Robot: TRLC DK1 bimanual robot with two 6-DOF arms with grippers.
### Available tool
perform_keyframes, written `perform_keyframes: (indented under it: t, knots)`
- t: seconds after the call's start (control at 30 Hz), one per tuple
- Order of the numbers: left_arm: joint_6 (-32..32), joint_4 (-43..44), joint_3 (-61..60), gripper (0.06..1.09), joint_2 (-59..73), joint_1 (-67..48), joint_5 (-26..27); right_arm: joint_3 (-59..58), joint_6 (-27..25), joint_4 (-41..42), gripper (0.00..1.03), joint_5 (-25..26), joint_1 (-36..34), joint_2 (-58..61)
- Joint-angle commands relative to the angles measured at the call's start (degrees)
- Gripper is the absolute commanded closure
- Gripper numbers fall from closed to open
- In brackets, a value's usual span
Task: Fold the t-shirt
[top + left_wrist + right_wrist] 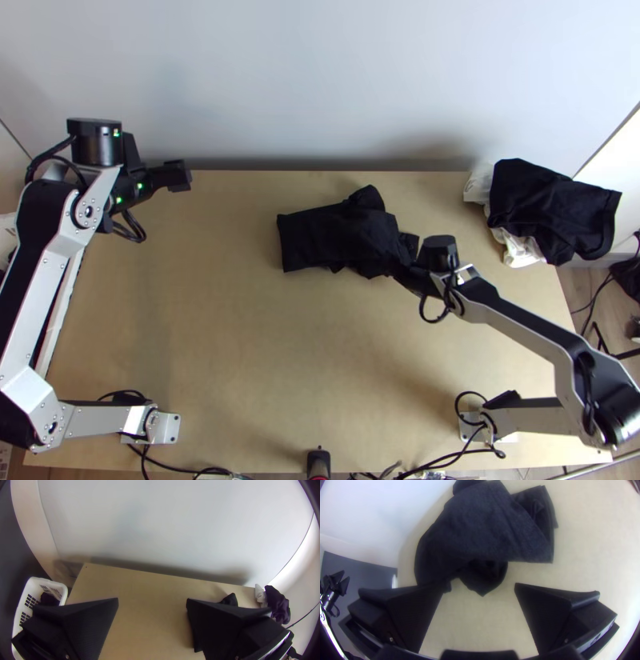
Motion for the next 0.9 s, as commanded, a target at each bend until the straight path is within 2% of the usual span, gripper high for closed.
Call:
perform_keyframes:
  t: [0.0,0.27,0.5,0.87]
  knots:
    - [0.12,1.38,-6.21,0.10,-4.32,1.63,0.12,4.08,0.10,3.26,0.05,0.25,0.01,8.19]
    - [-0.49,6.65,-15.70,0.10,-11.35,1.72,0.21,11.55,-0.07,4.75,0.05,1.30,0.19,15.83]
    - [-0.41,20.10,-31.26,0.10,-25.33,3.04,0.21,16.12,-0.77,4.84,0.05,2.18,0.27,19.00]
    - [-0.41,20.89,-41.10,0.10,-34.73,5.50,0.21,22.01,-0.25,5.81,0.05,3.41,4.05,24.98]
